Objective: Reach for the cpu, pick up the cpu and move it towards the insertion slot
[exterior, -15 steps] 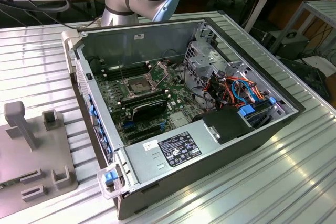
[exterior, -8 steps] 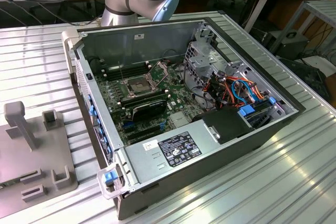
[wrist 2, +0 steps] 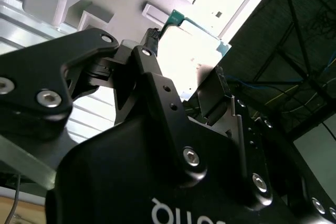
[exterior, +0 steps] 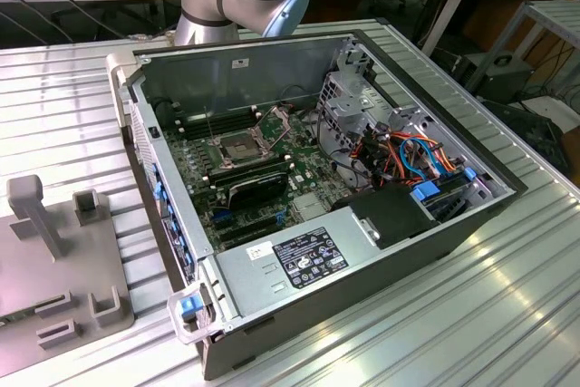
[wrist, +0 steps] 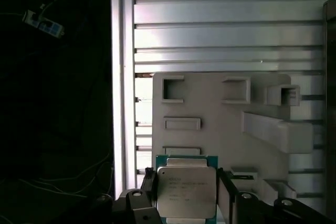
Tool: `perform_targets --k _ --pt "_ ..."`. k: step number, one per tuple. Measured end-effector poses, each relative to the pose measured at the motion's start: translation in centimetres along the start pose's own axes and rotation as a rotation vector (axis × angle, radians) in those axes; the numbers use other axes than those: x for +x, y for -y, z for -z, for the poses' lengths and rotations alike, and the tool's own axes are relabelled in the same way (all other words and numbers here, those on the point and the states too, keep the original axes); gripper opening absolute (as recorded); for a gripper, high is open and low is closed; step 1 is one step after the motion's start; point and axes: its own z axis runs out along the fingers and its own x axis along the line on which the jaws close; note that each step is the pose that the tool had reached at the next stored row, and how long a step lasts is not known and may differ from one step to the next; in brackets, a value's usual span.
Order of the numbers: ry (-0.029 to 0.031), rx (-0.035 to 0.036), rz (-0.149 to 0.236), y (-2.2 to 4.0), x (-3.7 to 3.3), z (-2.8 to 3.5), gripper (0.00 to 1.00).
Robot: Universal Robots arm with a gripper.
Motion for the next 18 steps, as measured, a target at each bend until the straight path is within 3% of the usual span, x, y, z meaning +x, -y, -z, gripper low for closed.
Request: perform_targets --k 18 --pt "-0.0003 -0.0004 0.000 0.04 0.03 2.23 0.55"
